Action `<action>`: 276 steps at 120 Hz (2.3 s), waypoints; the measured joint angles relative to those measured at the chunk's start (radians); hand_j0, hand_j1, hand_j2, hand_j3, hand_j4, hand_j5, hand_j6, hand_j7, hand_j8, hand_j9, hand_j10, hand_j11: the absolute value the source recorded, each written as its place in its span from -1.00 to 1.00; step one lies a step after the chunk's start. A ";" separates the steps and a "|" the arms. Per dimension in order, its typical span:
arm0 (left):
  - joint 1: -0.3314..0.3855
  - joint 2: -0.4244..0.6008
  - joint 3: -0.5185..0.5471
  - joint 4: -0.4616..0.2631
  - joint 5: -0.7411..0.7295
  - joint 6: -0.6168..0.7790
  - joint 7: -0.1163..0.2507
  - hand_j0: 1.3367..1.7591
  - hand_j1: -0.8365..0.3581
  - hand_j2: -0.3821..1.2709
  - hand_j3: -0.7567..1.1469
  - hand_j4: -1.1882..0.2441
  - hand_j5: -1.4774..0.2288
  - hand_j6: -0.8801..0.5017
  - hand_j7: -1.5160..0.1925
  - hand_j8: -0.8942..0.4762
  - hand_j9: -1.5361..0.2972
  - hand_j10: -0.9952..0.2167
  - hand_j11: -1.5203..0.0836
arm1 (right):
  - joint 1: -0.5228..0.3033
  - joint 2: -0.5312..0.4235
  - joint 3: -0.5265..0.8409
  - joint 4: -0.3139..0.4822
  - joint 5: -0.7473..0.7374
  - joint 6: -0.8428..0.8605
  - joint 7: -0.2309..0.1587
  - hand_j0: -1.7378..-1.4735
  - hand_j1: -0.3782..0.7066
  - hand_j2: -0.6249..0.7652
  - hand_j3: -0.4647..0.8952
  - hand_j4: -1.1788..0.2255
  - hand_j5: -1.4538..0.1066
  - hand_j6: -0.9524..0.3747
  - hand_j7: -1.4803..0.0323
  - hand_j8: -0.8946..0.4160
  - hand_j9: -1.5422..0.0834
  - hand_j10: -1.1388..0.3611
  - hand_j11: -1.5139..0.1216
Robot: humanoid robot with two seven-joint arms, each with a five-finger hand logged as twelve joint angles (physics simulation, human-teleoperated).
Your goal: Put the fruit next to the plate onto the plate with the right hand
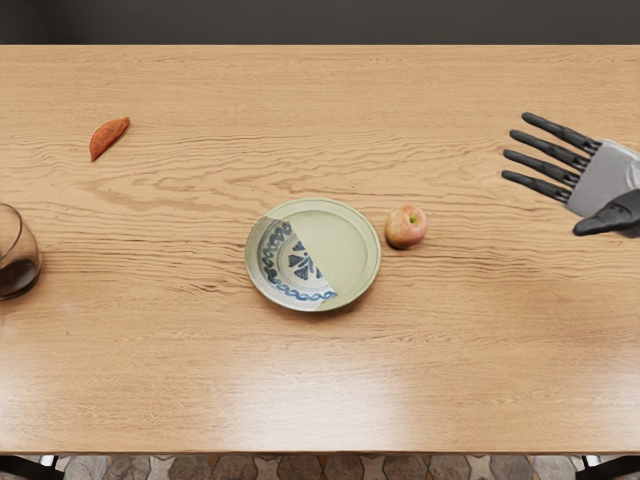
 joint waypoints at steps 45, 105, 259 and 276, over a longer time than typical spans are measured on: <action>0.000 0.000 0.000 0.000 0.000 0.000 0.000 0.52 0.98 -0.54 -0.21 0.66 0.73 0.27 0.77 0.31 0.68 0.64 0.90 | 0.065 0.023 0.020 0.021 -0.267 0.007 0.000 -0.40 -0.81 -0.12 -0.32 0.59 0.76 0.35 0.85 0.27 0.80 0.44 0.75; -0.001 0.000 0.000 0.000 0.000 0.000 0.000 0.52 0.98 -0.54 -0.21 0.66 0.73 0.27 0.77 0.31 0.68 0.64 0.90 | 0.381 0.173 -0.323 0.021 -0.879 -0.037 0.000 -0.40 -0.78 -0.12 -0.32 0.57 0.74 0.32 0.83 0.25 0.78 0.42 0.73; -0.001 0.000 0.000 0.000 0.000 0.000 0.000 0.52 0.98 -0.54 -0.21 0.66 0.73 0.27 0.77 0.31 0.68 0.64 0.90 | 0.768 0.301 -1.144 -0.189 -1.156 -0.689 0.000 -0.40 -0.21 -0.19 -0.32 0.20 0.31 -0.07 0.39 -0.15 0.37 0.07 0.32; -0.001 0.000 0.000 0.000 0.000 0.000 0.000 0.52 0.98 -0.54 -0.21 0.66 0.73 0.27 0.77 0.31 0.68 0.64 0.90 | 0.761 0.300 -1.145 -0.187 -1.153 -0.689 0.000 -0.40 -0.07 -0.21 -0.32 0.11 0.21 -0.16 0.28 -0.24 0.27 -0.01 0.22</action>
